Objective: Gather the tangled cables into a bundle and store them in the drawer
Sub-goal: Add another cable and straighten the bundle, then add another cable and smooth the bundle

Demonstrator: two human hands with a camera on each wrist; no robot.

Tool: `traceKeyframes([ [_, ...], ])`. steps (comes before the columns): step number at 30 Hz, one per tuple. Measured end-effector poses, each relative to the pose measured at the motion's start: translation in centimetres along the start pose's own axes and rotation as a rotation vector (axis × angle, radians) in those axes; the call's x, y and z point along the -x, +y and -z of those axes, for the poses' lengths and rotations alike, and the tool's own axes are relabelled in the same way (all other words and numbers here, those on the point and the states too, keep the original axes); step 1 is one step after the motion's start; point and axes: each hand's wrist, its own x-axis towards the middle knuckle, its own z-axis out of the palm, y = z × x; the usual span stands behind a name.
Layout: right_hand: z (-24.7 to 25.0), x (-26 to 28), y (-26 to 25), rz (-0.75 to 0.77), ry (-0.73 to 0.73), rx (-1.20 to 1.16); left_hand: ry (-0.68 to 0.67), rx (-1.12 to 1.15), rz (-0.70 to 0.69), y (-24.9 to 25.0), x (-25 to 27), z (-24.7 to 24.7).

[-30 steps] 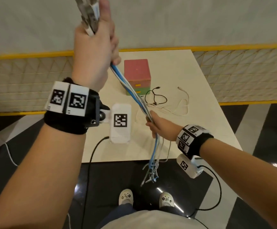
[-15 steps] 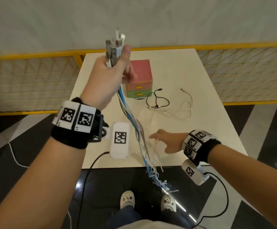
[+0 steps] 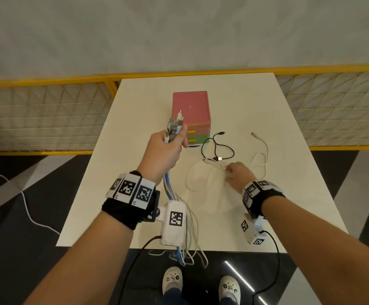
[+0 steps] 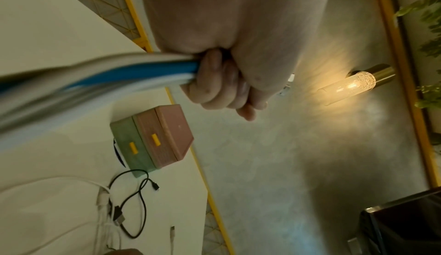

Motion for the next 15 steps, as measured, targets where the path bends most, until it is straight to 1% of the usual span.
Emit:
traceKeyframes([
  [2, -0.2, -0.4, -0.6, -0.02, -0.054, 0.032, 0.004, -0.005, 0.03, -0.4, -0.5, -0.1],
  [4, -0.2, -0.3, -1.0, 0.037, -0.091, 0.09, 0.001, -0.002, 0.057, -0.8, -0.8, -0.1],
  [6, 0.3, 0.3, -1.7, 0.109, -0.108, 0.07, -0.004, 0.004, 0.086, -1.4, -1.1, -0.1],
  [7, 0.7, 0.8, -2.1, 0.125, -0.1, -0.001, -0.004, 0.006, 0.101, -1.7, -1.2, -0.1],
  [11, 3.4, 3.6, -4.6, 0.188, -0.066, -0.454, 0.028, 0.057, 0.147, -2.8, -1.6, -0.7],
  [13, 4.5, 5.2, -6.1, 0.269, -0.049, -0.601, 0.042, 0.12, 0.171, -3.0, -1.9, -1.3],
  [15, 5.2, 6.7, -7.4, 0.349, -0.044, -0.68, -0.002, 0.16, 0.187, -2.9, -1.8, -1.9],
])
